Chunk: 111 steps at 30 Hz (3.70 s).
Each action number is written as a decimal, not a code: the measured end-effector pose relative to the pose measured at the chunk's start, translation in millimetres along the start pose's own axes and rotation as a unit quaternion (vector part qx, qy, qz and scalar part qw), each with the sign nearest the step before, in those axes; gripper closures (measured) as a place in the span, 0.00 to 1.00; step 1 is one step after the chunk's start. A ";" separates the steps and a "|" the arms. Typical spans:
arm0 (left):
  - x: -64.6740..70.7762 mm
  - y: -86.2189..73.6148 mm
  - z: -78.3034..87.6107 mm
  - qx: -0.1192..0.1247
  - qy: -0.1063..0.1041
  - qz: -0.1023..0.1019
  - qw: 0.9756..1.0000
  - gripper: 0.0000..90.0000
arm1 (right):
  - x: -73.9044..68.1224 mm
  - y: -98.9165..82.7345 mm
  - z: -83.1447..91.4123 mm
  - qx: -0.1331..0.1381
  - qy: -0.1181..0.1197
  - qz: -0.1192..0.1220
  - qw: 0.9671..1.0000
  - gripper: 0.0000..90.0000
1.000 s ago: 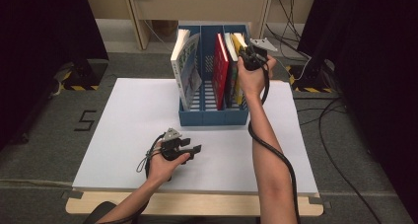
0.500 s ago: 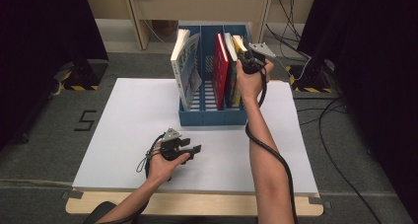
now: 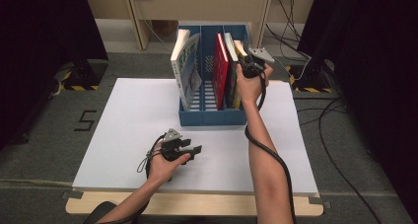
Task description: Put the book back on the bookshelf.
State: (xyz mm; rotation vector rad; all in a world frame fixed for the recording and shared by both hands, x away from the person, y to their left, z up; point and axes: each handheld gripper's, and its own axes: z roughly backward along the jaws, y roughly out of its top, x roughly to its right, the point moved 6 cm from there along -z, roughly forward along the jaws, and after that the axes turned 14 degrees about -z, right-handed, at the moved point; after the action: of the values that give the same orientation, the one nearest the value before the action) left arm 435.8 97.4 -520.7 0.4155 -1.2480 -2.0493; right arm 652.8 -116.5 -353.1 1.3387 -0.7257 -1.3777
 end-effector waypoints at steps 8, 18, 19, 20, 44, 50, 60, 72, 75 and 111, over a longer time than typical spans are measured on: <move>0.3 -0.1 0.0 0.000 -0.001 0.000 1.000 0.45 | -2.8 -4.0 2.5 0.006 0.002 0.011 1.000 0.85; 1.1 -0.6 -0.1 -0.001 -0.002 -0.001 1.000 0.44 | -2.5 -2.5 11.7 -0.037 -0.010 0.011 0.999 0.84; 1.2 -0.7 -0.2 -0.001 -0.003 -0.001 1.000 0.44 | -2.6 -2.2 12.3 -0.041 -0.010 0.012 0.999 0.84; 1.2 -0.7 -0.1 -0.001 -0.001 -0.001 1.000 0.44 | -2.5 -2.0 12.7 -0.045 -0.010 0.015 0.999 0.84; 1.5 -1.0 0.0 -0.002 -0.001 -0.001 1.000 0.44 | -1.9 -4.9 19.8 -0.119 -0.044 0.016 0.992 0.80; 1.3 -1.2 0.1 -0.003 -0.001 -0.001 1.000 0.44 | -2.5 -3.7 19.2 -0.138 -0.057 0.005 0.989 0.84; -1.2 -0.9 0.4 0.000 0.001 0.002 1.000 0.44 | -7.5 -4.1 15.0 -0.103 -0.034 0.015 0.994 0.85; -0.9 -1.1 0.6 -0.001 0.000 0.000 1.000 0.44 | -4.2 -5.0 3.1 -0.060 -0.011 0.023 0.998 0.85; -0.5 -1.4 0.0 -0.001 -0.001 0.000 1.000 0.44 | -2.1 -7.1 0.3 -0.058 -0.008 0.019 0.998 0.85; 1.2 -2.6 -1.1 -0.005 -0.003 -0.001 1.000 0.44 | 0.4 -6.3 -17.7 -0.056 -0.011 0.020 0.998 0.83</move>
State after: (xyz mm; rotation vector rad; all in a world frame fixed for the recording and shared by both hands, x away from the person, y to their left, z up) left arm 434.5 96.7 -523.4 0.4064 -1.2418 -2.0580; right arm 668.1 -111.1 -362.5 1.2168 -0.6774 -1.3831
